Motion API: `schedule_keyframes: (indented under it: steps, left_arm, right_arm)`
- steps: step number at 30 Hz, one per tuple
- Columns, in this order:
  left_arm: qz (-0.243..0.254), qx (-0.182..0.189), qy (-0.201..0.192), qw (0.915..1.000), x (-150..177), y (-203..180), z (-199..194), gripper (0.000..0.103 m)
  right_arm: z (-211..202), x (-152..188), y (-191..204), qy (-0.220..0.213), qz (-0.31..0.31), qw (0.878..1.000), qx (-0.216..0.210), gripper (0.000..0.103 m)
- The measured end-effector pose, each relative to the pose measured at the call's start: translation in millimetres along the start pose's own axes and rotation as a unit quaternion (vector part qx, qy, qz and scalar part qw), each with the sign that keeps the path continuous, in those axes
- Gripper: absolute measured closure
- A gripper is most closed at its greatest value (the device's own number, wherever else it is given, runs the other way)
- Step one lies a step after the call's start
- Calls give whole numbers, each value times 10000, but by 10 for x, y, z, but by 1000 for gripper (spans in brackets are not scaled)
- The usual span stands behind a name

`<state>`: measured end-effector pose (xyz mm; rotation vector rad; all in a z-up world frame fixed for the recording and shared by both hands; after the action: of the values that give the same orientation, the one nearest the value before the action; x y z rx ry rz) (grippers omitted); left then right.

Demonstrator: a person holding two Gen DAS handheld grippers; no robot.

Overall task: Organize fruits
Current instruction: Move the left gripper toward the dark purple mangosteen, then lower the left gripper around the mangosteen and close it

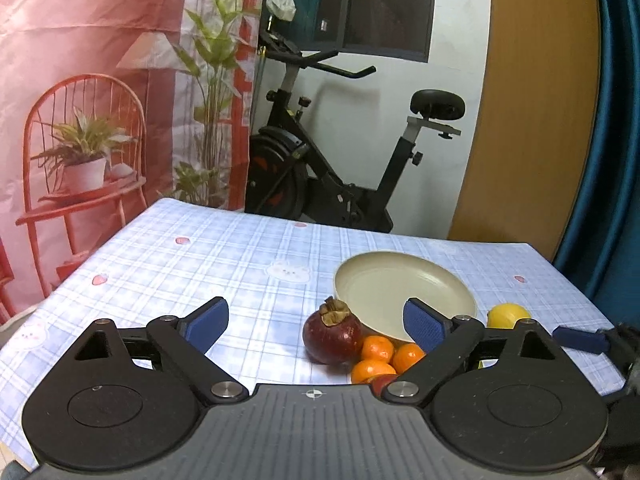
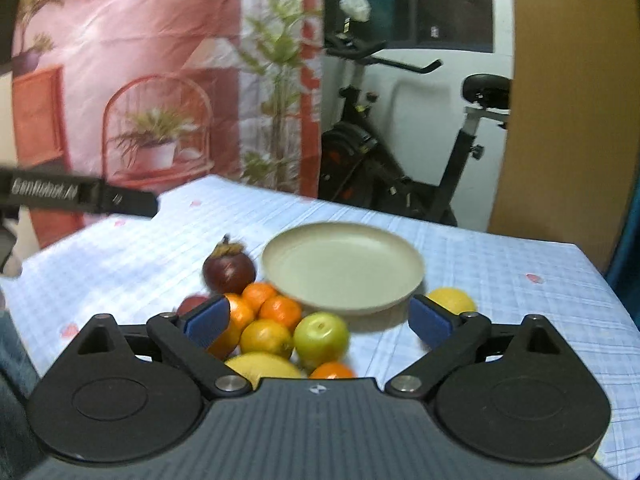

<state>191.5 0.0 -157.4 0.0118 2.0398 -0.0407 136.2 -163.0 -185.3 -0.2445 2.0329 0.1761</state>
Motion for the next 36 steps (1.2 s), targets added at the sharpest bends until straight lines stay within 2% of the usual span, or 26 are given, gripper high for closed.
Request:
schedule_keyframes:
  steps: [3,7,11,17,25,30,36]
  left_arm:
    - [4,-17,-15,10000,-10,23,-6,7]
    - [-84,-27,162,9998,35,66,33,8]
    - [-315,129,333,9989,72,98,58,8]
    - [-138,299,463,9984,163,-6,94,10]
    - [-97,285,522,9982,216,20,77,17]
    - [-198,297,474,9982,41,76,120,17]
    - [-70,235,40,9997,-400,161,189,18]
  right_arm:
    - [27,37,94,67,-77,9999,-82,9]
    - [17,24,158,7,-160,9997,-182,10]
    - [31,46,187,60,-142,9996,-253,11]
    - [83,96,255,216,-206,9986,-434,14]
    - [104,136,280,303,-158,9980,-533,18]
    - [70,77,258,226,-139,9982,-538,18]
    - [49,-199,-13,6,77,9989,-467,18]
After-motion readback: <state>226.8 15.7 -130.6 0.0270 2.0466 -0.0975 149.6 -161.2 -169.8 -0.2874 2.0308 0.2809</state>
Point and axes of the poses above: each gripper's, at about its wrist camera, not at the fingertips, and z roughly the way its jaws point, y to its left, x to its underside, the point moved 8 cm from there along z, roughly the way its jaws point, and after that the axes turned 7 degrees about -x, right-handed, at the moved point
